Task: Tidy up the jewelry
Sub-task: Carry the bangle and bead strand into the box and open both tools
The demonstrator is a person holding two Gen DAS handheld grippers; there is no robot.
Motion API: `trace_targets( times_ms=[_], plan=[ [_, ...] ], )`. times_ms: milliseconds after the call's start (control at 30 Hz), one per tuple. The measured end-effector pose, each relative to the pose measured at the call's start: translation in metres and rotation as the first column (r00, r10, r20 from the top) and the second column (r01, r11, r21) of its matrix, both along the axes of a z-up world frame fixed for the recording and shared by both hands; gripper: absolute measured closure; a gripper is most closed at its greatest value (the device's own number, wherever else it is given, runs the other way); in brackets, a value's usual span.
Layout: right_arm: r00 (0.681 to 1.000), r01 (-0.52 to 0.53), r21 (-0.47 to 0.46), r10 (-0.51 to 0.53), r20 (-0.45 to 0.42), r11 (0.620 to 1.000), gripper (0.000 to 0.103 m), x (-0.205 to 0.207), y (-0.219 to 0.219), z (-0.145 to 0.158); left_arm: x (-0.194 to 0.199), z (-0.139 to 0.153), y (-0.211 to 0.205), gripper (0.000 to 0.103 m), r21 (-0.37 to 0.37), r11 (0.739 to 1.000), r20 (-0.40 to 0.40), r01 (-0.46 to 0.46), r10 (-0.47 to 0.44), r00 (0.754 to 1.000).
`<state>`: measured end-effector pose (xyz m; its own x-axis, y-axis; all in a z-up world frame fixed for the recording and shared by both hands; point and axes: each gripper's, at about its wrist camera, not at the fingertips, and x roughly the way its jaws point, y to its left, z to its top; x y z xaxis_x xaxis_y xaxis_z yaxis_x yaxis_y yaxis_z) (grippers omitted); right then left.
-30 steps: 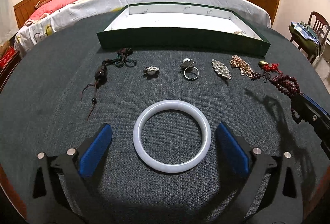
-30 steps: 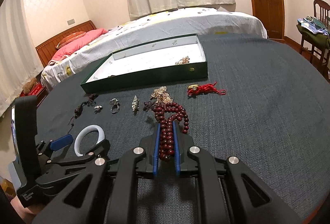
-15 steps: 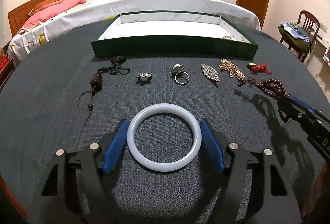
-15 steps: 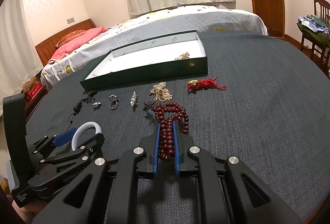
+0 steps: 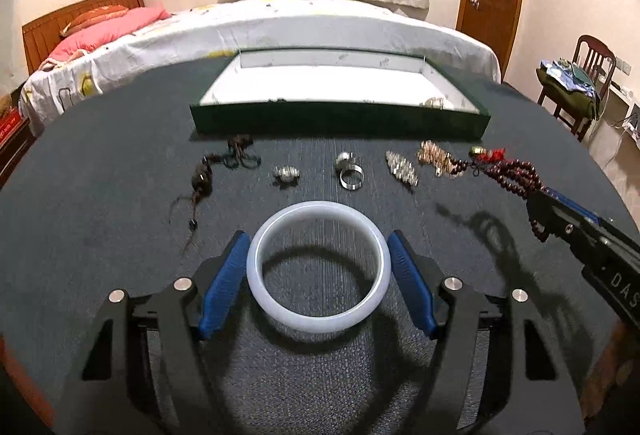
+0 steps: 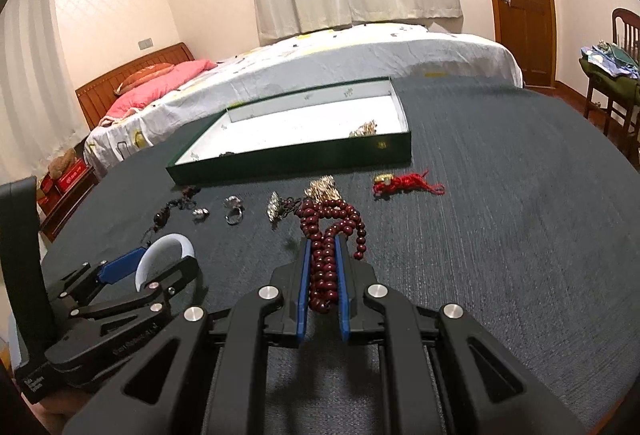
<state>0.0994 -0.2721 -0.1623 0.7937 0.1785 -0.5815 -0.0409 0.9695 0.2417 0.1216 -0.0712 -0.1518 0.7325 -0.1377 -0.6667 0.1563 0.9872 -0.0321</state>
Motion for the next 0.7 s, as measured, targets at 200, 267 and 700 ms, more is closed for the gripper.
trace_targets(
  times_ms=[200, 267, 700],
  plan=[
    [0.999, 0.002, 0.014, -0.003, 0.05, 1.0, 0.091, 0.001, -0.001, 0.021, 0.001, 0.026, 0.001, 0.034, -0.027, 1.0, 0.051, -0.007, 0.009, 0.999],
    [0.998, 0.001, 0.012, -0.002, 0.068, 1.0, 0.091, 0.004, -0.001, 0.029, 0.004, 0.037, 0.0, 0.034, -0.034, 0.999, 0.072, -0.006, 0.008, 0.997],
    [0.981, 0.01, -0.018, -0.006, 0.193, 1.0, 0.091, 0.06, -0.005, 0.084, 0.066, 0.098, 0.004, 0.034, -0.093, 0.996, 0.186, -0.006, 0.023, 0.982]
  ],
)
